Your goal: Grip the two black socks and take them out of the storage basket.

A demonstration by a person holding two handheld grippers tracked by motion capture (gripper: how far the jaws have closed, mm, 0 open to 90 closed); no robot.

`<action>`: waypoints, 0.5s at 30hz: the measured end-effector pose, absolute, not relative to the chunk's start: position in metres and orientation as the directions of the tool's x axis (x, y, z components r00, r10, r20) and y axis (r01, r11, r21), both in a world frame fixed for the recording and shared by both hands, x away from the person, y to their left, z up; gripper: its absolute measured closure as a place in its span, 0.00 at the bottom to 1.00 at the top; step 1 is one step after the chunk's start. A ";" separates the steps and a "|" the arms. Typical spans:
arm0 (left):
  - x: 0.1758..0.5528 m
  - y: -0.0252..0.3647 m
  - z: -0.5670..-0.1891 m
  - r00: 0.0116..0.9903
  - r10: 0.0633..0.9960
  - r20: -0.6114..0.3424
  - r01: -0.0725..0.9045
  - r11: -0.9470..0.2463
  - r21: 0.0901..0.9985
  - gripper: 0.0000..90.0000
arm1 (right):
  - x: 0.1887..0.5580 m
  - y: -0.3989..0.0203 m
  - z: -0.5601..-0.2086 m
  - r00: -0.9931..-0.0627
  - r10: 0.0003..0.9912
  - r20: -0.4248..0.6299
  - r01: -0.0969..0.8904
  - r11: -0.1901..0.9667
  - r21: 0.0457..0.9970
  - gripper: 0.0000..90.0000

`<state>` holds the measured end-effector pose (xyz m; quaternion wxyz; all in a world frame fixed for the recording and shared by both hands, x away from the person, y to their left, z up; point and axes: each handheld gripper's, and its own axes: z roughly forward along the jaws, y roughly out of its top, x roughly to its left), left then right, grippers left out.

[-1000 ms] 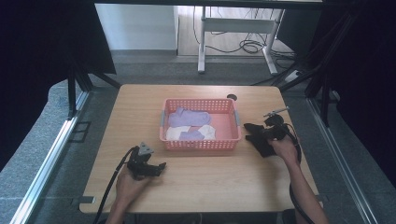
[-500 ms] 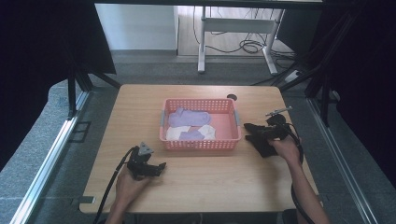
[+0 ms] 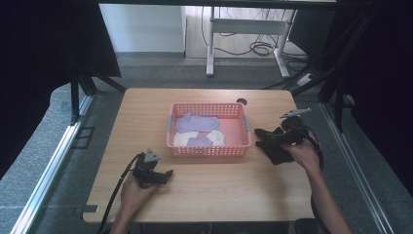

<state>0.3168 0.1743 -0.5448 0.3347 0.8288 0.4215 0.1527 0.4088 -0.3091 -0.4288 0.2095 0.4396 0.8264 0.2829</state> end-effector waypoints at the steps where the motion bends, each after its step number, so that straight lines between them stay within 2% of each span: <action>1: 0.317 0.174 -0.545 0.598 0.801 -0.029 0.597 -0.421 0.684 0.14 | 0.407 -0.309 -0.427 -0.529 0.844 -0.095 0.606 0.453 0.654 0.30; 4: 0.317 0.174 -0.545 0.598 0.801 -0.029 0.597 -0.421 0.683 0.14 | 0.403 -0.307 -0.423 -0.535 0.839 -0.096 0.598 0.457 0.658 0.29; 10: 0.317 0.175 -0.545 0.601 0.799 -0.025 0.595 -0.426 0.681 0.14 | 0.387 -0.301 -0.414 -0.555 0.827 -0.096 0.573 0.463 0.676 0.20; 15: 0.317 0.175 -0.545 0.601 0.799 -0.025 0.595 -0.426 0.682 0.14 | 0.376 -0.294 -0.415 -0.579 0.811 -0.086 0.562 0.473 0.679 0.18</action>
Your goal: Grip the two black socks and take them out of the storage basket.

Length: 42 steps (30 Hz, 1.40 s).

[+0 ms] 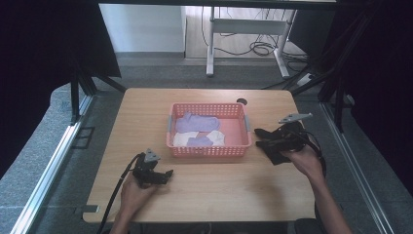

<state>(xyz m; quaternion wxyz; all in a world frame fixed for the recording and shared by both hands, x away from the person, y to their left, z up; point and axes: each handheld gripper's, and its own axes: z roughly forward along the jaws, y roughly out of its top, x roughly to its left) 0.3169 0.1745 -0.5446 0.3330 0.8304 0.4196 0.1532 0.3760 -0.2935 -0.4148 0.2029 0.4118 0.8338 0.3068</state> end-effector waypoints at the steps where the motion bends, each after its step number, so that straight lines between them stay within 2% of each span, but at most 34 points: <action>1: 0.317 0.175 -0.545 0.601 0.799 -0.025 0.595 -0.426 0.681 0.14 | 0.376 -0.294 -0.415 -0.579 0.811 -0.086 0.562 0.473 0.679 0.18; 18: 0.317 0.175 -0.544 0.603 0.797 -0.021 0.592 -0.430 0.681 0.14 | 0.350 -0.260 -0.444 -0.664 0.747 -0.031 0.534 0.502 0.680 0.16; 42: 0.317 0.174 -0.545 0.599 0.800 -0.027 0.596 -0.423 0.683 0.14 | 0.329 -0.227 -0.490 -0.723 0.691 -0.001 0.522 0.547 0.654 0.16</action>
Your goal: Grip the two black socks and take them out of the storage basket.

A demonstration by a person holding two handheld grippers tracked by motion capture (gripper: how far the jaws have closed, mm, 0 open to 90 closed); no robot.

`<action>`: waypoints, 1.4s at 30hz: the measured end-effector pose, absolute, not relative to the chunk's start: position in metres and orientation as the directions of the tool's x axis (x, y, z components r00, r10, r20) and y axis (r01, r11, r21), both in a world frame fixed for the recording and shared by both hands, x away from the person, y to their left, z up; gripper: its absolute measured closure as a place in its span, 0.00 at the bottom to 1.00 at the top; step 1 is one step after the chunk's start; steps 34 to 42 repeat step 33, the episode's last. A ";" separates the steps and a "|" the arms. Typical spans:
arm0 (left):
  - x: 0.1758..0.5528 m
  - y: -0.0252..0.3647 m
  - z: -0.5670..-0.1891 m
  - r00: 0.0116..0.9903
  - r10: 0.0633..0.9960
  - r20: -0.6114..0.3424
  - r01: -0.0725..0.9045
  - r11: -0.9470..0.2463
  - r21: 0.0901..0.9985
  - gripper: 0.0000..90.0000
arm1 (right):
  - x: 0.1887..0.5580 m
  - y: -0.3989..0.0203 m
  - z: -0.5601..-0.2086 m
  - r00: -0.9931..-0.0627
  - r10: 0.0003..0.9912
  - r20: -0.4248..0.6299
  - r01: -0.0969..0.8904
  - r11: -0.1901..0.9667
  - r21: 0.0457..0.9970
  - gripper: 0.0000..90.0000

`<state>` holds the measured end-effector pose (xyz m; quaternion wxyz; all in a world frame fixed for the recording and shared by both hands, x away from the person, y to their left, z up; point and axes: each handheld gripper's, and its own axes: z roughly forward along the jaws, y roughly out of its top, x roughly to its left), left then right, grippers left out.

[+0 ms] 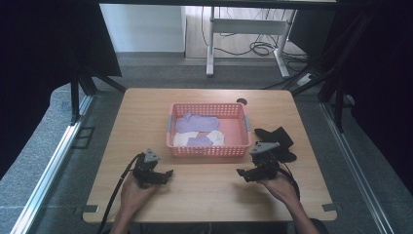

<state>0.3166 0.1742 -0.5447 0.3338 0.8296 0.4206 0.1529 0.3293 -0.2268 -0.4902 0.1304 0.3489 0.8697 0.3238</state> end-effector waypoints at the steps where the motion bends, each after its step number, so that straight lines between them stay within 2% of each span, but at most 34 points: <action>1: 0.317 0.174 -0.545 0.599 0.800 -0.027 0.596 -0.423 0.683 0.14 | 0.329 -0.227 -0.490 -0.723 0.691 -0.001 0.522 0.547 0.654 0.16; 18: 0.317 0.174 -0.545 0.598 0.801 -0.027 0.595 -0.422 0.684 0.14 | 0.326 -0.222 -0.527 -0.739 0.674 -0.001 0.521 0.572 0.633 0.15; 19: 0.317 0.174 -0.545 0.599 0.801 -0.027 0.595 -0.422 0.684 0.14 | 0.327 -0.221 -0.533 -0.732 0.681 -0.007 0.527 0.573 0.627 0.11; 23: 0.317 0.174 -0.545 0.599 0.800 -0.027 0.595 -0.422 0.684 0.14 | 0.326 -0.223 -0.536 -0.730 0.683 -0.002 0.520 0.557 0.648 0.10; 25: 0.317 0.174 -0.545 0.599 0.800 -0.027 0.595 -0.422 0.684 0.14 | 0.324 -0.223 -0.542 -0.734 0.679 0.001 0.495 0.535 0.684 0.00; 42: 0.317 0.174 -0.545 0.600 0.800 -0.025 0.593 -0.424 0.685 0.14 | 0.323 -0.223 -0.544 -0.739 0.673 -0.002 0.483 0.533 0.694 0.00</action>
